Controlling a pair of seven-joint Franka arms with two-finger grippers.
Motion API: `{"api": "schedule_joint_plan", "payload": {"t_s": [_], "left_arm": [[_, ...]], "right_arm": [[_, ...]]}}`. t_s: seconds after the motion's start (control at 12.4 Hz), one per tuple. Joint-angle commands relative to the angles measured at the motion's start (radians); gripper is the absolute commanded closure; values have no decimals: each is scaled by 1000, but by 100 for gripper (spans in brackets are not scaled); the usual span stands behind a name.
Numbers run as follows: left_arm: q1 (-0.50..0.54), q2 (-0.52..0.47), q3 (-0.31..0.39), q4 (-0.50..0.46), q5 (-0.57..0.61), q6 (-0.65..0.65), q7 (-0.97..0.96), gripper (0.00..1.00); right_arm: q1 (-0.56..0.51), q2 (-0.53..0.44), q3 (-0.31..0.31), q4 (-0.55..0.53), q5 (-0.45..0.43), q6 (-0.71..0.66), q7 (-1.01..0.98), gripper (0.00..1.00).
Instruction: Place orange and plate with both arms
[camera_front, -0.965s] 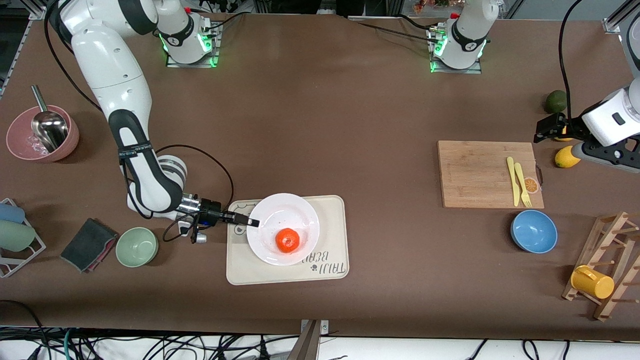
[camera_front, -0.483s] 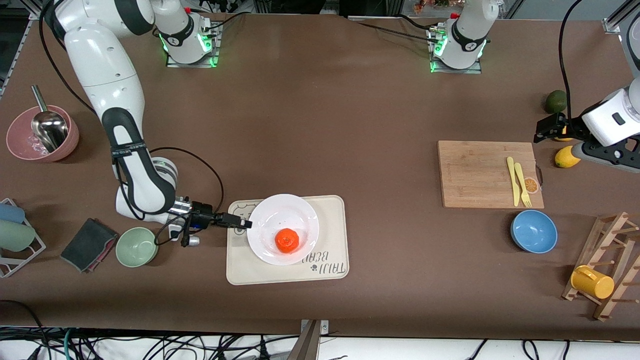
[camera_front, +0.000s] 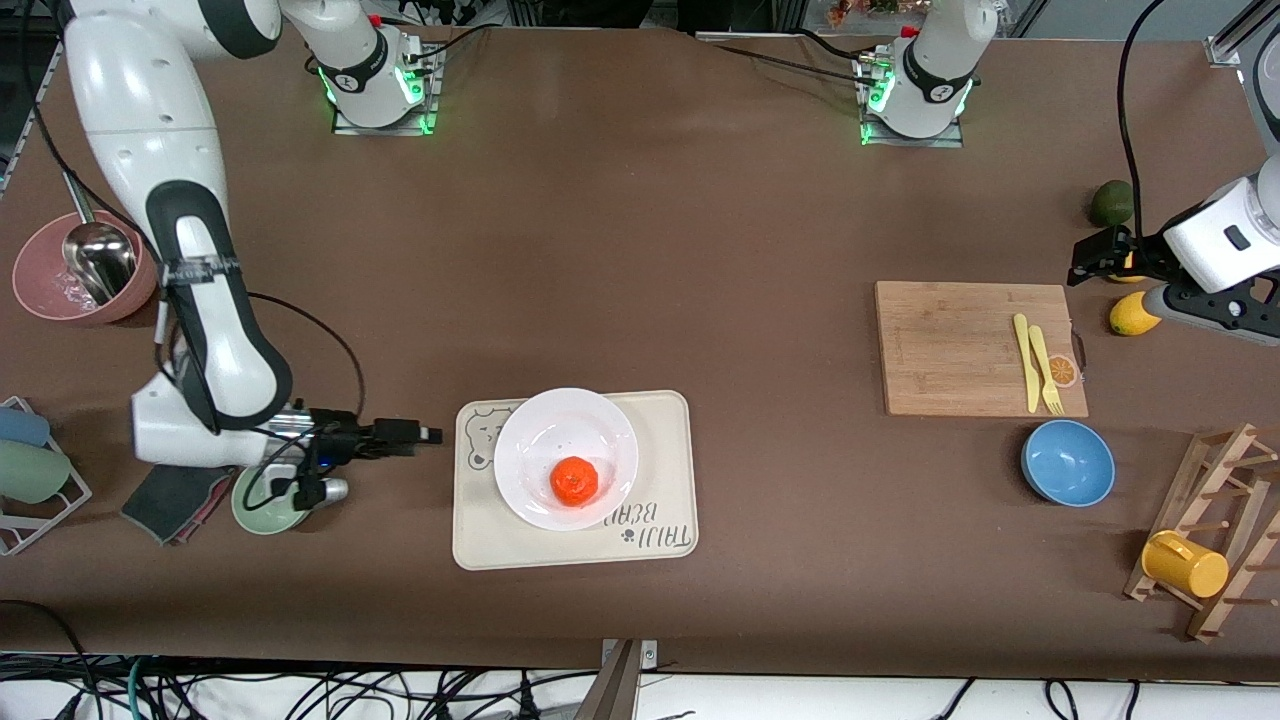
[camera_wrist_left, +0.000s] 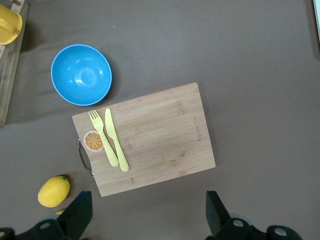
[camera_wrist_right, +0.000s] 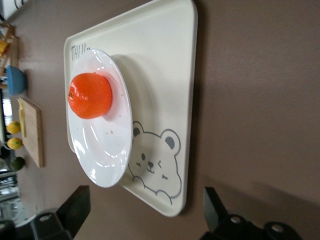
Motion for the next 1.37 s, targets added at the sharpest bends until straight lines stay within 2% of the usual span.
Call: {"api": "schedule_joint_plan", "payload": {"t_s": [0.0,0.08,0.24,0.56,0.88,0.97,1.29], "left_arm": [[7,-5,-6,-5,12,8,20,0],[7,-5,-6,-5,13,8,20,0],[7,-5,-6,-5,12,8,20,0],[7,-5,-8,-5,12,8,20,0],[7,1,-6,-3,12,8,20,0],[7,1,-6,-3,12,8,20,0],[7,1,-6,-3,12,8,20,0]], "right_arm": [[4,-118,-44,-12,-191,-87,82,0],[12,-165,-76,-16,-274,-118,100,0],[12,-274,-88,-54,-452,-143,153,0],[34,-458,-78,-77,-678,-284,389,0],[43,-546,-79,-80,-741,-385,430,0],[43,-548,-76,-83,-773,-397,433,0],[47,-548,-78,-91,-779,-407,432,0]]}}
